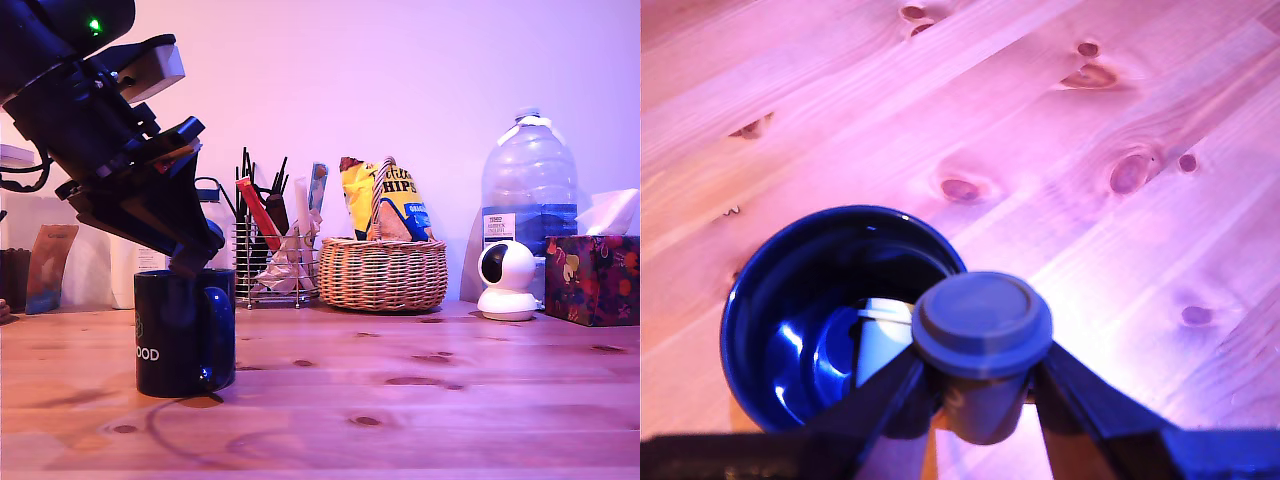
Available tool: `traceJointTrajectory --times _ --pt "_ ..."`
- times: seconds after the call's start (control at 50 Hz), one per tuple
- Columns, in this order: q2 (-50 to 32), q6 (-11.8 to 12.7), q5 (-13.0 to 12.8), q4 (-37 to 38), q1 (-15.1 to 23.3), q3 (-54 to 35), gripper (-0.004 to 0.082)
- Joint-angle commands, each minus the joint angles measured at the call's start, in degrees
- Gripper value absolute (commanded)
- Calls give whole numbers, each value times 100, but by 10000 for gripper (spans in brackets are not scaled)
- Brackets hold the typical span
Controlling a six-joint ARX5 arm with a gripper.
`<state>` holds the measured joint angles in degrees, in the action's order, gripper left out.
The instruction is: Pick up the coffee capsules from the table one by one and drop them inside the nearest coffee cup
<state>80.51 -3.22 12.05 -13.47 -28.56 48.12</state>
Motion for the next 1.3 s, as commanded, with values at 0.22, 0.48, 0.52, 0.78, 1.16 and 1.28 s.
traceJointTrajectory --times 0.22,0.48,0.52,0.78,1.16,1.28 --pt "-17 24 -44 243 37 -35 198" --pt "-332 24 -50 256 59 -31 198" --pt "-407 20 -50 214 96 -31 198" --pt "-590 13 -50 -238 420 -31 198" --pt "-590 -24 -50 -319 560 -31 198" --pt "-590 -24 -48 -302 557 -26 198"
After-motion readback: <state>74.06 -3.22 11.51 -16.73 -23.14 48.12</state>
